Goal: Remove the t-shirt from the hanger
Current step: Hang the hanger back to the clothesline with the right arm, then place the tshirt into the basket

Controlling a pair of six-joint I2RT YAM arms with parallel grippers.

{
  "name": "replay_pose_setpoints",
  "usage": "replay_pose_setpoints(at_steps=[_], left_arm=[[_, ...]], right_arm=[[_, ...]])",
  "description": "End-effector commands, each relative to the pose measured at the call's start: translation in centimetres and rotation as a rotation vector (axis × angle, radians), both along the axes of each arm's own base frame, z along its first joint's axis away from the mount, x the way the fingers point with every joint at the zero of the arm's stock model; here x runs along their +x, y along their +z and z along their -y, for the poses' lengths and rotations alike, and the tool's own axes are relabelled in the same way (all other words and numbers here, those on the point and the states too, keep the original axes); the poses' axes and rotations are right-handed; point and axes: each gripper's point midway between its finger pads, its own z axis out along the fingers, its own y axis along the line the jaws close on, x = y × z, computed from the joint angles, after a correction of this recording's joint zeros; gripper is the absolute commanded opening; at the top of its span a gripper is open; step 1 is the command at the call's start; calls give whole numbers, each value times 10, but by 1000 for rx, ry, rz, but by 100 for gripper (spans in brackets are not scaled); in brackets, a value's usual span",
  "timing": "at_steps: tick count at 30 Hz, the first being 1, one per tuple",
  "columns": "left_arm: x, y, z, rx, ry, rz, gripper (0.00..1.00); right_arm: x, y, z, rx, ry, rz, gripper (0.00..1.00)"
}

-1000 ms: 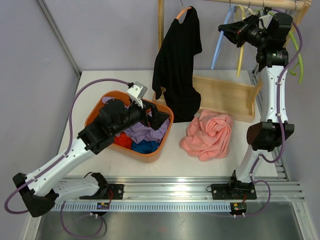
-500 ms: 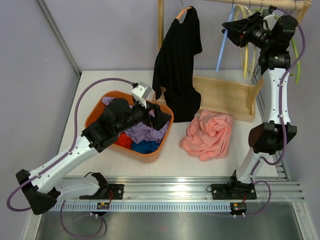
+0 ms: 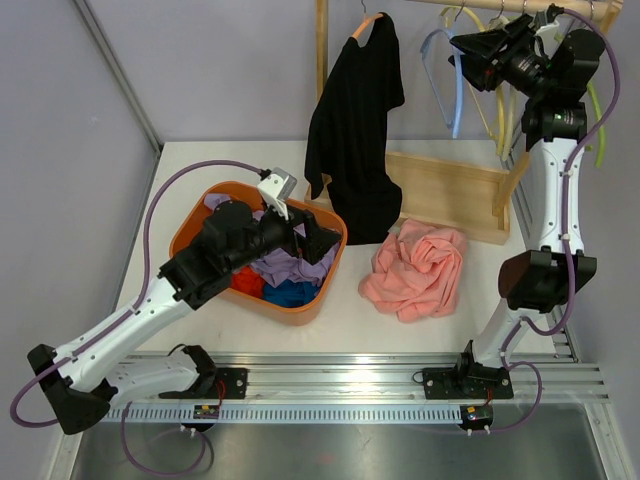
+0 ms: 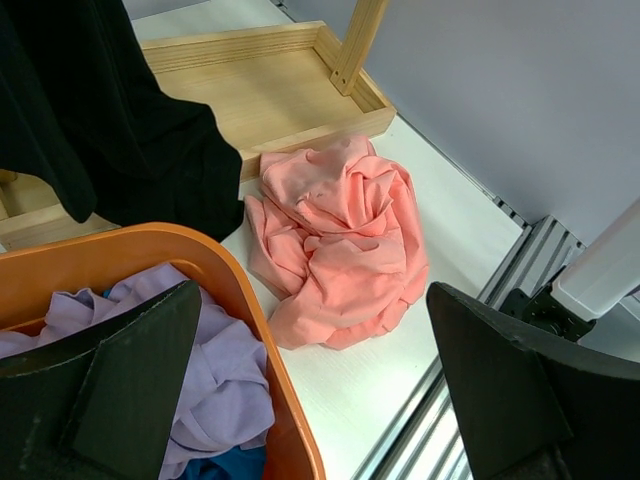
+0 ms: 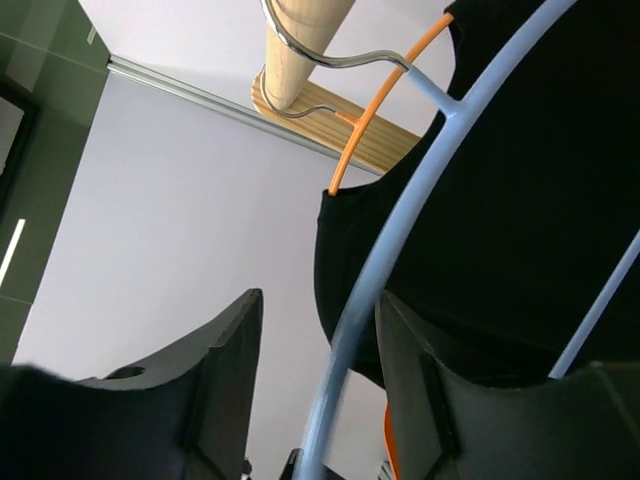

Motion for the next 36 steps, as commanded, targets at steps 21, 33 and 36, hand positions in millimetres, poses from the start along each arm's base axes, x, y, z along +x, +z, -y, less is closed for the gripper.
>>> replay_pose_setpoints(at_steps=[21, 33, 36], left_arm=[[8, 14, 29, -46, -69, -7, 99], [9, -44, 131, 147, -179, -57, 99], [6, -79, 173, 244, -196, -92, 99]], right_arm=[[-62, 10, 38, -739, -192, 419, 91], [-121, -2, 46, -1184, -192, 687, 92], [-133, -24, 57, -1207, -224, 590, 94]])
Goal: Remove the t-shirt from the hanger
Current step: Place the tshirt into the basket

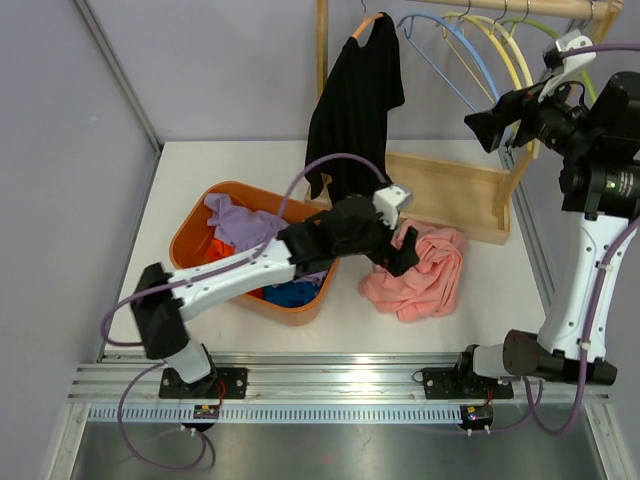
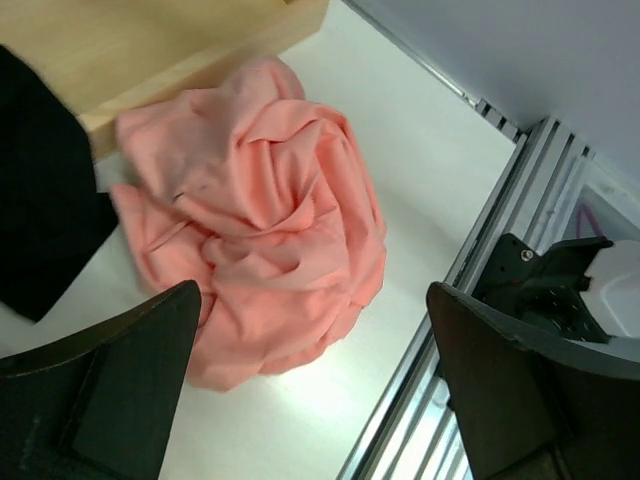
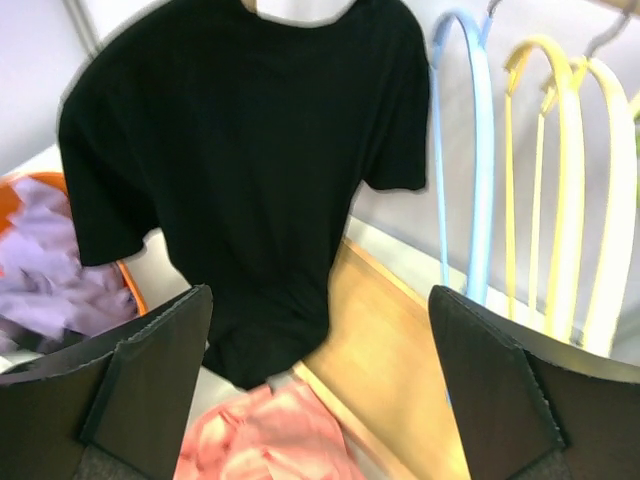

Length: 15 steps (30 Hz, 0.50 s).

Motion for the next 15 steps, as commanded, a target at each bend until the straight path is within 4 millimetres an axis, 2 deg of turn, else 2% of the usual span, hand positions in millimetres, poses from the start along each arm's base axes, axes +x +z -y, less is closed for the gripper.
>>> replay_pose_setpoints(at_steps=[1, 2, 3, 4, 5, 6, 9, 10, 12, 13, 15], left_arm=[[-2, -16, 41, 65, -17, 29, 99], [-4, -34, 49, 113, -32, 10, 99], [2, -50, 62, 150, -20, 7, 99], [-4, -66, 70, 187, -38, -4, 99], [-6, -80, 72, 226, -40, -24, 99], [-1, -103, 78, 275, -16, -33, 99], [7, -141, 74, 366, 59, -65, 99], [9, -162, 75, 405, 65, -75, 99], [13, -182, 74, 453, 90, -76, 99], [15, -194, 76, 474, 85, -81, 96], [14, -203, 80, 482, 67, -76, 80]], right_arm=[[-21, -12, 18, -94, -106, 16, 97], [-17, -25, 26, -74, -152, -25, 99], [-17, -29, 41, -47, -245, -55, 100], [-20, -33, 46, -37, -272, -72, 100], [-22, -41, 52, -21, -294, -107, 99], [-25, -44, 59, 16, -317, -130, 100], [-32, -53, 62, 74, -323, -174, 100], [-34, -55, 65, 88, -332, -184, 99], [-36, -63, 63, 126, -319, -221, 100], [-38, -64, 62, 136, -317, -225, 99], [-41, -67, 57, 164, -298, -240, 99]])
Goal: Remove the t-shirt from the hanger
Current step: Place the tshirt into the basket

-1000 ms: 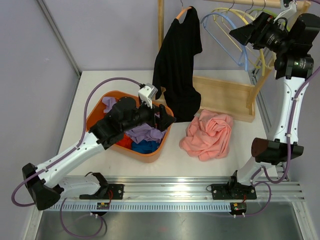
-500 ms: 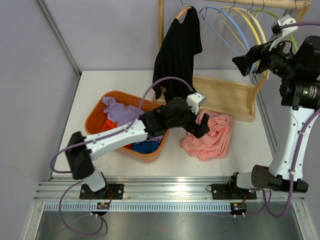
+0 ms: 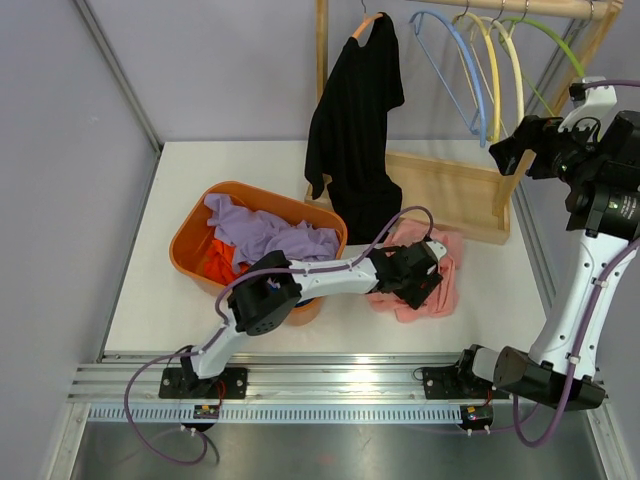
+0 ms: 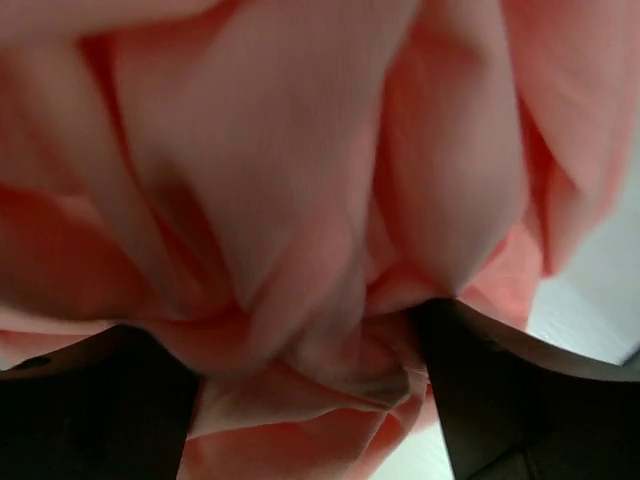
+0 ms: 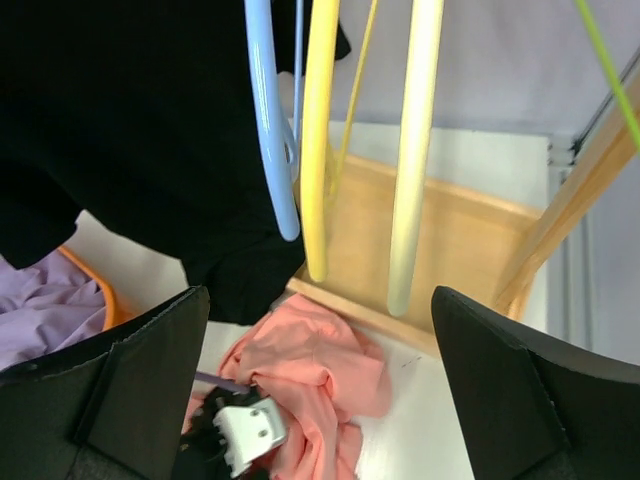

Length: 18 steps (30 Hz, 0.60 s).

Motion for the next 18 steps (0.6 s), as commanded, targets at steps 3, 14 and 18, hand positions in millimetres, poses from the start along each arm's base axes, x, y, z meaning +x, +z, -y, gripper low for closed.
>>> replay_pose_setpoints(at_steps=[3, 14, 18], left_arm=[[15, 6, 13, -39, 2, 61, 26], [9, 249, -52, -443, 31, 369, 0], [2, 383, -127, -610, 99, 544, 0]], right_arm=[[-13, 2, -18, 93, 51, 3, 99], [-42, 1, -43, -17, 215, 54, 99], [-42, -3, -46, -1, 229, 57, 99]])
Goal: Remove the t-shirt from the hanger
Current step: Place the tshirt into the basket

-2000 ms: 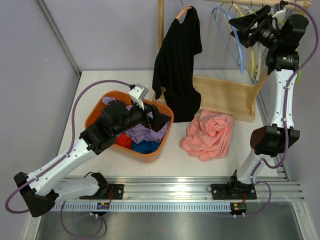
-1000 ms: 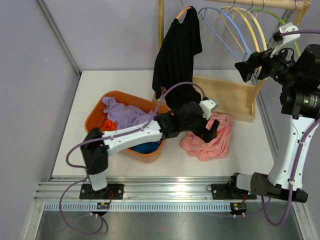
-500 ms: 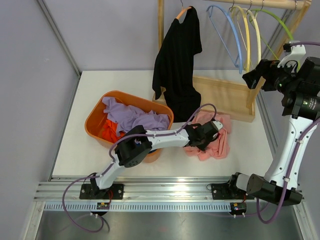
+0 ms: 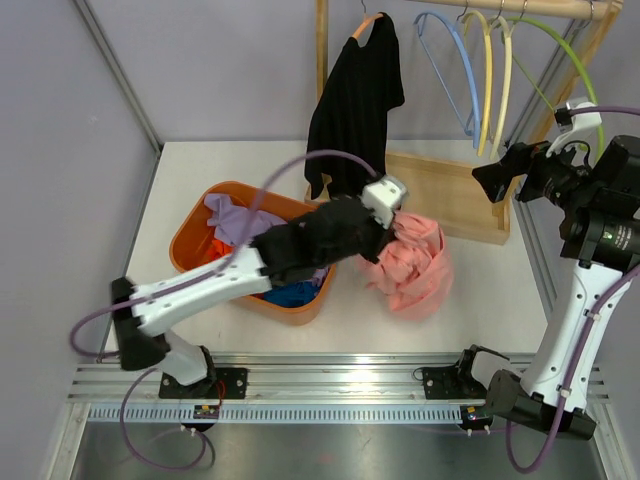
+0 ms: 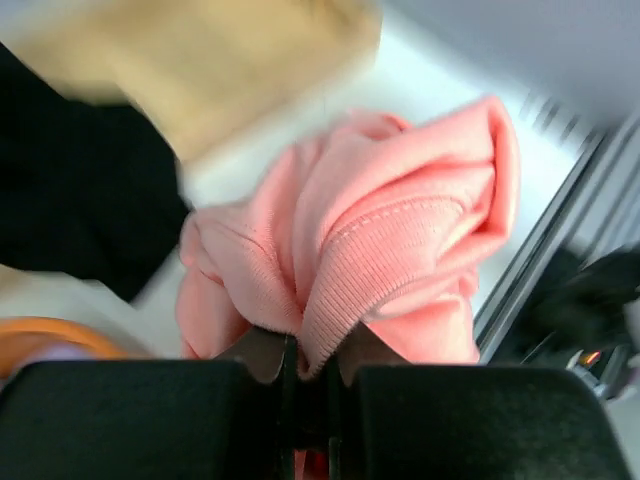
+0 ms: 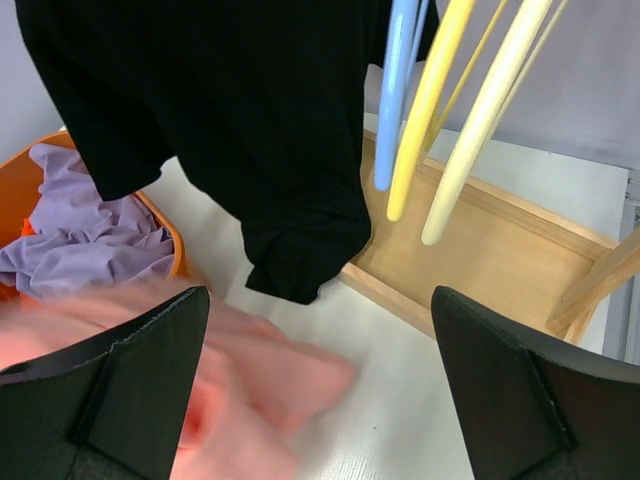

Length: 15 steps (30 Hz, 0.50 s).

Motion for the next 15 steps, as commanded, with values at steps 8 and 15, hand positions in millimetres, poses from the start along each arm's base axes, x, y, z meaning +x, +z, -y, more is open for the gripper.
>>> replay_pose_setpoints(at_steps=[8, 15], left_arm=[[26, 290, -200, -333, 431, 515, 0], [48, 279, -260, -275, 589, 532, 0]], right_arm=[[9, -13, -7, 42, 70, 4, 99], [6, -8, -13, 47, 101, 33, 99]])
